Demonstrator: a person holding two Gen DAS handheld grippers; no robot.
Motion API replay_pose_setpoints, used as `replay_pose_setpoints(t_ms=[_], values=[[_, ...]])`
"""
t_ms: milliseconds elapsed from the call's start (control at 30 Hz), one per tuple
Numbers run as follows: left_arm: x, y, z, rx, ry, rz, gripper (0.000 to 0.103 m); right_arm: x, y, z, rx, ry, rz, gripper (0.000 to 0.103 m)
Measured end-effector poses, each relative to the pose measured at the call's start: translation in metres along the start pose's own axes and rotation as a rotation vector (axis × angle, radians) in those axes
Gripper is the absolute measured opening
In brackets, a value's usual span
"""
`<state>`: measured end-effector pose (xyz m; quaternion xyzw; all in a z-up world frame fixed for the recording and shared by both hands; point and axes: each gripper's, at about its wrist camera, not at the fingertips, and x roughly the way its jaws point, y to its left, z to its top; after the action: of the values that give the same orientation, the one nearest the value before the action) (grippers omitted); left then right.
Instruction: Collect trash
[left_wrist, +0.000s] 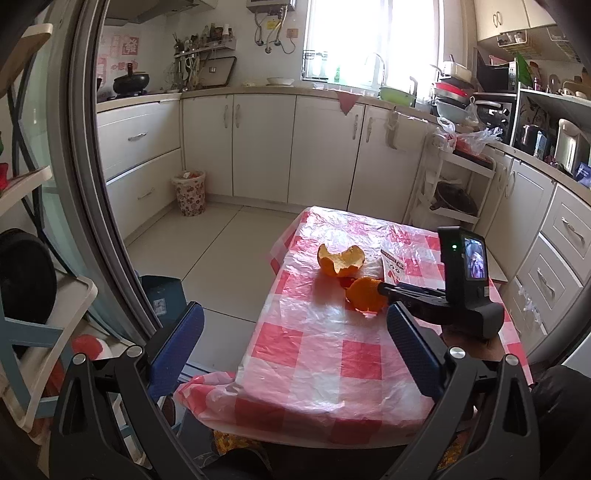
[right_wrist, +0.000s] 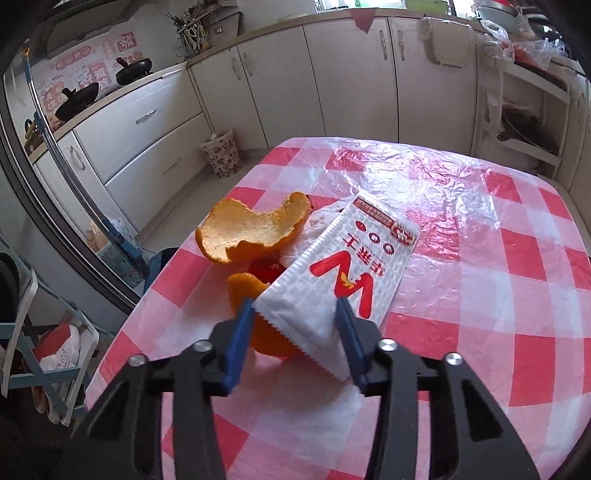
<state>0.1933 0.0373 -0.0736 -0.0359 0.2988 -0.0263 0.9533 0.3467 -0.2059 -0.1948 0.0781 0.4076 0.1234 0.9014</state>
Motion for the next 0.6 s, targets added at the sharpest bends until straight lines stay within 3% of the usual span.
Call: replay_pose_setpoints(t_ms=[100,233,333,400,467,500,533,600], values=[[0.002,-0.003,0.000,-0.001,0.006,0.003,0.095,-0.016,-0.014,-0.003,0.030,-0.022,0.021,0.010],[0.007,-0.014,-0.002,0.037,0.023,0.012,0.095,-0.037,-0.035,-0.009,0.056,-0.030,0.022,0.004],[0.028,-0.023,0.000,0.059,0.112,-0.049,0.095,-0.050,-0.050,-0.011,0.094,-0.033,0.021,0.004],[0.063,-0.023,0.004,0.009,0.258,-0.164,0.095,-0.054,-0.054,-0.011,0.097,-0.010,0.015,0.004],[0.095,-0.014,0.006,-0.093,0.373,-0.222,0.095,-0.052,-0.055,-0.009,0.107,-0.003,0.006,0.029],[0.108,-0.005,0.007,-0.170,0.403,-0.230,0.095,-0.053,-0.055,-0.007,0.124,-0.015,0.004,0.069],[0.115,0.002,0.007,-0.232,0.414,-0.237,0.095,-0.052,-0.055,-0.004,0.145,-0.034,-0.003,0.084],[0.126,0.020,0.008,-0.363,0.406,-0.236,0.095,-0.041,-0.058,0.003,0.213,-0.012,0.078,0.084]])
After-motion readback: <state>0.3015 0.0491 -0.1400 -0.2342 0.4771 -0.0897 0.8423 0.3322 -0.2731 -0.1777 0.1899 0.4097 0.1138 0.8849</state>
